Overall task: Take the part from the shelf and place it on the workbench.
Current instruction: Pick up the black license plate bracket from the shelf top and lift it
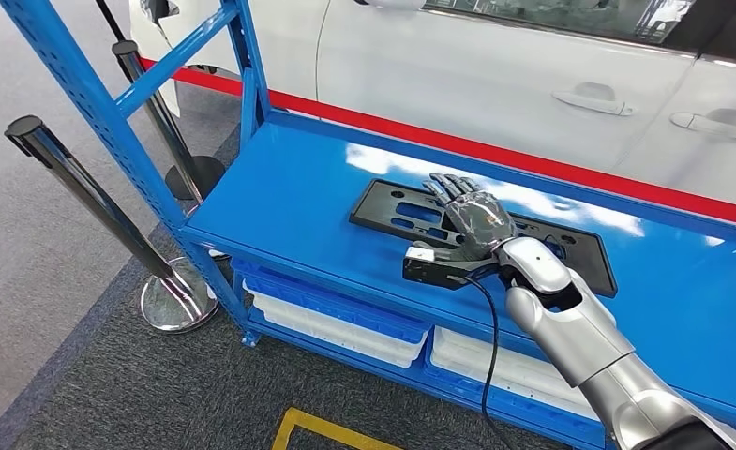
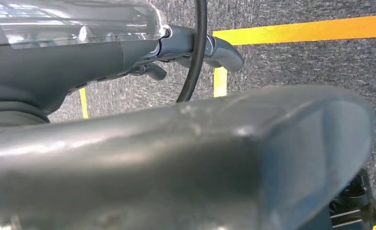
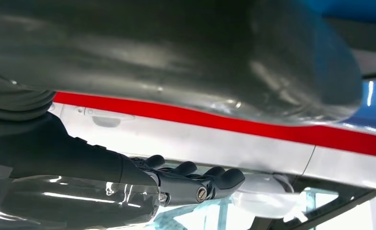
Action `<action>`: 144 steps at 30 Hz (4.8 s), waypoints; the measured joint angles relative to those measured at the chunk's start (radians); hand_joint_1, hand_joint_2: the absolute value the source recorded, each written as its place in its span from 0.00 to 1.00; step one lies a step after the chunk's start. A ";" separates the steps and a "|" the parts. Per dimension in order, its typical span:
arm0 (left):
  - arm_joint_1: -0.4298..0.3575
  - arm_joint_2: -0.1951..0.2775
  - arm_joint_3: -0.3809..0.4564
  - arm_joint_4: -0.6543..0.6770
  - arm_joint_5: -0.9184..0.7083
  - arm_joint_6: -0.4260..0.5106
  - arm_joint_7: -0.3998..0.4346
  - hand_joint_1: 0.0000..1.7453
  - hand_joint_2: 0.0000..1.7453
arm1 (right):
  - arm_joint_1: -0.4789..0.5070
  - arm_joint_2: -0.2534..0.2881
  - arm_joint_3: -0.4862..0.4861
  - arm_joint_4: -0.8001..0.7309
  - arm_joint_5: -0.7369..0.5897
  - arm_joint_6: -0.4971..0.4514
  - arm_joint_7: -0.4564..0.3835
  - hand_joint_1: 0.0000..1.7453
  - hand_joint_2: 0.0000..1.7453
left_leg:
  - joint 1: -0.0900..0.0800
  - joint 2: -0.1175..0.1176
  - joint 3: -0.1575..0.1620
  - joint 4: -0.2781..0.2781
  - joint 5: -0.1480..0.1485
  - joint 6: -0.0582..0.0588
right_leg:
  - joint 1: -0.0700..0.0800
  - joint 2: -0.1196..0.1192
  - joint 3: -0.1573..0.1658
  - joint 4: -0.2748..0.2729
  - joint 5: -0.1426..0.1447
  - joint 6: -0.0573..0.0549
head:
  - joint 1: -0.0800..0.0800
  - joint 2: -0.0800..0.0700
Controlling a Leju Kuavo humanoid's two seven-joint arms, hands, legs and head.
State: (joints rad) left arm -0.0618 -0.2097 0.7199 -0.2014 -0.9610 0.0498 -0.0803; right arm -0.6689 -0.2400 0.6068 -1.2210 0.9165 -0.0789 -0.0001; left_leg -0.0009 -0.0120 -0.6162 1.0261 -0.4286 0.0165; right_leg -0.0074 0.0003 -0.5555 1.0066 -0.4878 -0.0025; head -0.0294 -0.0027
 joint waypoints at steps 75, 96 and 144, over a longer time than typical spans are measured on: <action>-0.002 0.023 0.027 0.000 -0.061 -0.062 -0.032 0.00 0.25 | -0.014 0.056 -0.167 0.470 0.141 -0.268 0.066 0.98 1.00 | 0.001 0.001 0.002 0.000 0.004 0.003 | 0.001 0.000 0.000 0.002 0.002 0.007 | 0.000 0.000; 0.015 0.079 0.091 0.000 -0.033 -0.113 -0.037 0.00 1.00 | 0.098 -0.026 -0.268 0.216 0.075 -0.249 0.000 1.00 1.00 | 0.001 0.002 0.003 0.000 0.003 0.004 | 0.001 0.000 0.000 0.001 0.003 0.007 | 0.000 0.000; 0.006 0.091 0.128 0.000 -0.053 -0.105 -0.060 0.00 1.00 | 0.103 -0.166 -0.227 -0.155 0.080 -0.117 -0.003 1.00 1.00 | -0.009 0.011 0.089 -0.007 -0.068 0.022 | -0.011 -0.004 -0.117 0.032 0.098 0.019 | 0.000 0.000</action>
State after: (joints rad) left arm -0.0562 -0.1187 0.8480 -0.2016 -1.0143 -0.0550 -0.1400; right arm -0.5659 -0.4059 0.3795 -1.3763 0.9966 -0.1958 -0.0035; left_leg -0.0102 -0.0012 -0.5269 1.0191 -0.4971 0.0386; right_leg -0.0182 -0.0035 -0.6724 1.0391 -0.3901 0.0162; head -0.0295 -0.0027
